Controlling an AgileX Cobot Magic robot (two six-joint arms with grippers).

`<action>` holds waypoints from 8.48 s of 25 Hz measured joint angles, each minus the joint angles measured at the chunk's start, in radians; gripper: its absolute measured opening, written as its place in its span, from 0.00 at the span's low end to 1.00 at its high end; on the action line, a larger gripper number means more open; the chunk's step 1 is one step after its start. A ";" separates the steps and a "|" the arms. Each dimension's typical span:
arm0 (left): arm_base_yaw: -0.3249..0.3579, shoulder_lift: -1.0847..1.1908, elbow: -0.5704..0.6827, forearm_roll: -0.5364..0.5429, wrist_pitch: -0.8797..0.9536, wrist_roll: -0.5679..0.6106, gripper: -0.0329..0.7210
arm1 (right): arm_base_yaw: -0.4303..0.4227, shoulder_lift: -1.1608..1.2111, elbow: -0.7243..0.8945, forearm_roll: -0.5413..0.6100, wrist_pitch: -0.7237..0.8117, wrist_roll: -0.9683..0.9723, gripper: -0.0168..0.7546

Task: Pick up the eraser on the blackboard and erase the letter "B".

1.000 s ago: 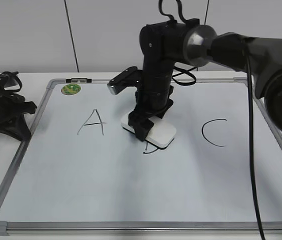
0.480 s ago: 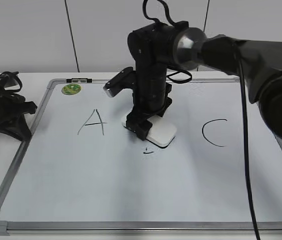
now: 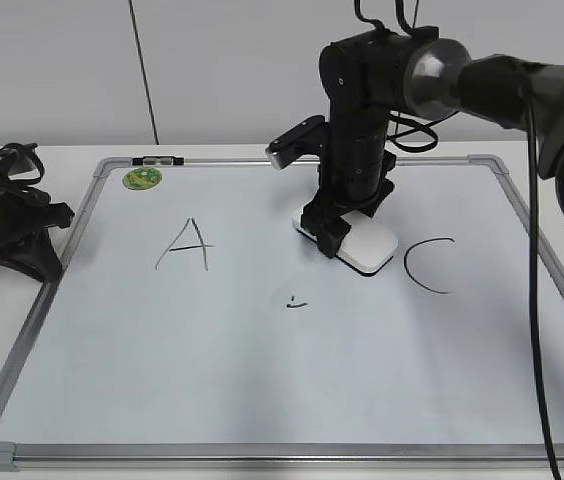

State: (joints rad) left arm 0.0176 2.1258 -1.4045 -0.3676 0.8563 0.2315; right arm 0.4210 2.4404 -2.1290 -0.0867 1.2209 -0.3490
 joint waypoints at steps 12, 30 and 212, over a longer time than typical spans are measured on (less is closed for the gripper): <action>0.000 0.000 0.000 0.000 0.001 0.000 0.08 | 0.062 0.000 0.000 0.015 0.000 0.002 0.72; 0.000 0.000 0.000 0.000 0.001 0.000 0.08 | 0.099 -0.075 0.049 0.068 0.000 0.006 0.71; -0.015 -1.333 0.452 0.095 0.396 -0.148 0.60 | -0.436 -1.565 1.047 0.215 0.031 0.210 0.79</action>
State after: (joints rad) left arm 0.0027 0.7932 -0.9527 -0.2722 1.2523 0.0836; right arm -0.0154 0.8750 -1.0823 0.1285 1.2520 -0.1393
